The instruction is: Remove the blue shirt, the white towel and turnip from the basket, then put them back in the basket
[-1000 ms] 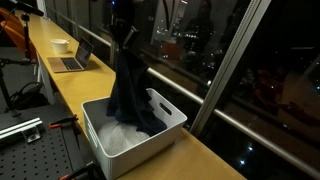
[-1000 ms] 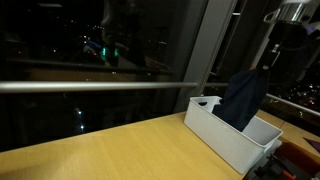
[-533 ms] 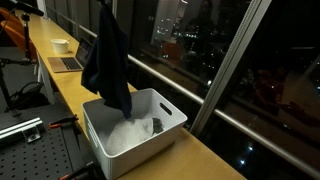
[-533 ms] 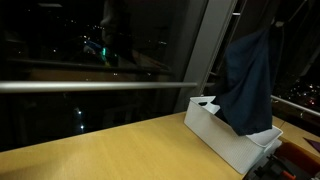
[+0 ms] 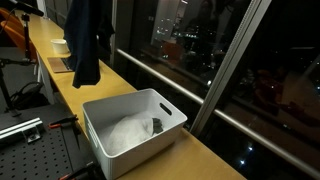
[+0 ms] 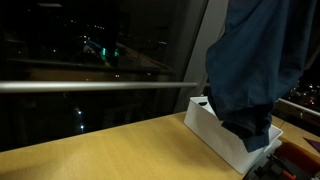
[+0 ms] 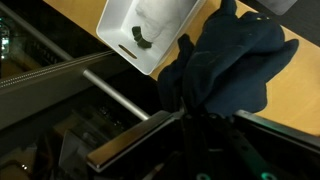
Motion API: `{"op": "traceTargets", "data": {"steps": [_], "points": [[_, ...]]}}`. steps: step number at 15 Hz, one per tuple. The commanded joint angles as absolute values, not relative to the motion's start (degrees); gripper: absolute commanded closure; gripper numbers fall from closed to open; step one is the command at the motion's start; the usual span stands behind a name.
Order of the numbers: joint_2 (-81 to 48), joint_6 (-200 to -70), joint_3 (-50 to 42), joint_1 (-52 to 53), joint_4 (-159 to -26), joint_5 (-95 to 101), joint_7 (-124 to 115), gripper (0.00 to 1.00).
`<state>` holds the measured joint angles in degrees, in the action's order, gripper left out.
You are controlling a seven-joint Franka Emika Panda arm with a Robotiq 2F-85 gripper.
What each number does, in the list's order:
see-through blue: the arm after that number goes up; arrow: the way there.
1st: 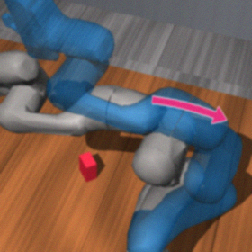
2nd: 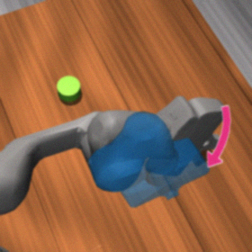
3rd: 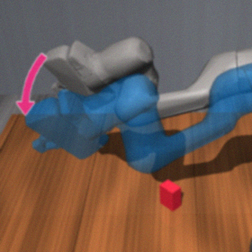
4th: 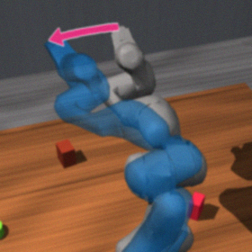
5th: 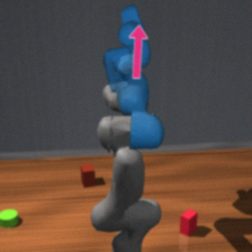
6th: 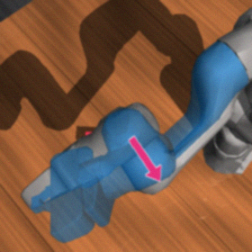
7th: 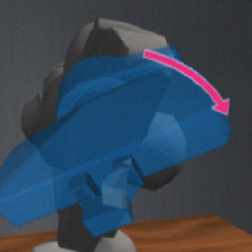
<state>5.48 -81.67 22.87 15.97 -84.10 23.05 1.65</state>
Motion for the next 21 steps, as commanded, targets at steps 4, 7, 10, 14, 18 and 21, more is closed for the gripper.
{"op": "traceTargets", "data": {"steps": [4,7,10,14,18,21], "points": [[-6.73,-77.05,23.07,20.33,-71.68,27.89,2.12,0.99],[-9.15,-78.81,21.73,21.16,-73.03,25.79,2.38,0.99],[-10.12,-80.24,22.73,19.65,-75.82,24.64,1.88,0.99],[-9.72,-81.03,22.22,18.13,-77.89,22.93,2.02,0.70],[-6.00,-83.61,20.20,13.29,-82.61,19.42,3.60,0.42],[-1.65,-90.60,16.96,7.59,-90.37,16.37,6.97,0.21]]}}
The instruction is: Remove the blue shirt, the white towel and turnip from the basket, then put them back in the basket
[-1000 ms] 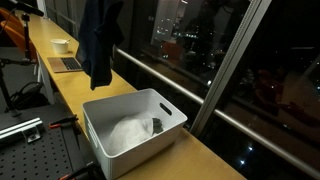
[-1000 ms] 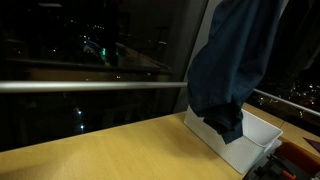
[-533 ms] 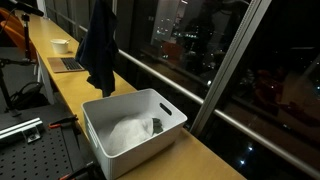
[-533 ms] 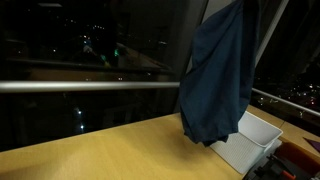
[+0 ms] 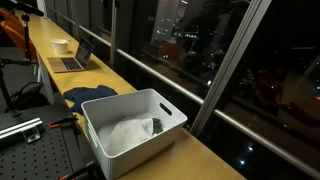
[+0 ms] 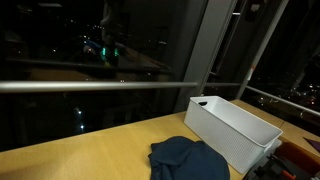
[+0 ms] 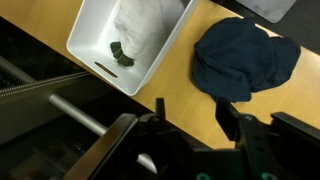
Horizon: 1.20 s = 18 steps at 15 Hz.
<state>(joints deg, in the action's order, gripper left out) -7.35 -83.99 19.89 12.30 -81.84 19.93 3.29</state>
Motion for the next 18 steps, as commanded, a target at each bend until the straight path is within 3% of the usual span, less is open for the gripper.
{"op": "traceTargets", "data": {"steps": [1,3,11,18], "points": [[-0.88,-93.50,15.71,5.86,-92.96,15.56,7.99,0.12],[0.34,-99.25,11.05,4.44,-98.22,13.20,10.69,0.00],[-4.33,-123.30,1.32,-1.34,-117.36,8.60,19.33,0.00],[-17.30,-134.38,0.34,-3.98,-119.43,7.18,22.85,0.00]]}}
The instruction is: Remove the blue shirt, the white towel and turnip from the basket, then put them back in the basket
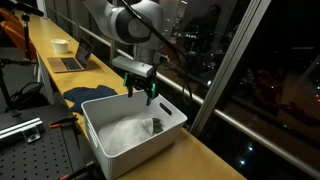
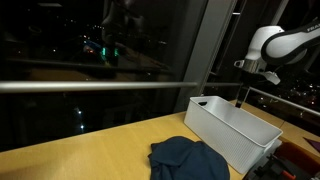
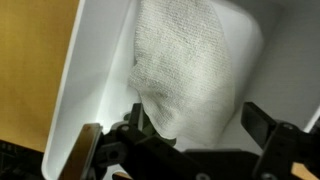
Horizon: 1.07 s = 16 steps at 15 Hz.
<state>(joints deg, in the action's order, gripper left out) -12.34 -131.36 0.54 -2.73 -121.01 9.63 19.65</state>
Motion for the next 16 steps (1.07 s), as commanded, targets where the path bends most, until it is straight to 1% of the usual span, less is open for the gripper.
{"op": "traceTargets", "data": {"steps": [1,7,13,14,15,16], "points": [[-19.61,-135.08,0.50,-4.55,-118.66,6.77,23.57,0.00],[-31.78,-136.48,2.38,-6.80,-113.39,4.85,26.38,0.00],[-38.80,-135.92,3.94,-8.12,-108.95,3.57,27.10,0.00],[-39.44,-135.87,3.88,-8.47,-108.52,3.49,27.12,0.25],[-39.74,-135.92,3.77,-8.67,-108.32,3.63,27.06,0.28],[-39.69,-135.80,3.82,-8.98,-108.34,3.57,27.08,0.34]]}}
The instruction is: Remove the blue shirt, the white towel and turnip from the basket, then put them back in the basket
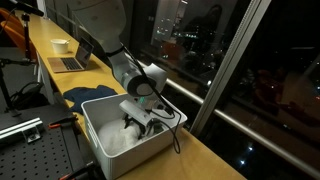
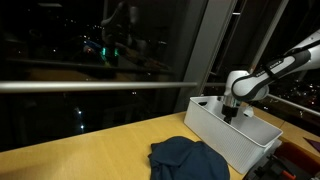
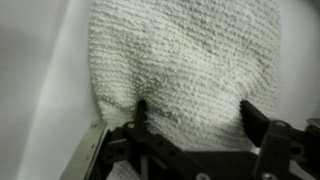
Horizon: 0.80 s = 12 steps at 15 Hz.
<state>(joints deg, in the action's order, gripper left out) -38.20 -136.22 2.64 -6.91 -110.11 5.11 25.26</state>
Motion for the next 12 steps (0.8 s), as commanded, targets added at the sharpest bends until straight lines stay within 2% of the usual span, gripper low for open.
{"op": "traceTargets", "data": {"steps": [1,7,11,12], "points": [[-39.34,-135.63,3.91,-9.30,-108.48,3.37,26.96,0.44],[-34.05,-134.53,4.68,-10.48,-111.68,1.73,27.15,0.84],[-27.80,-133.64,4.87,-11.19,-115.26,0.32,28.17,0.95],[-25.08,-133.32,4.74,-11.27,-116.68,0.08,28.46,0.93]]}}
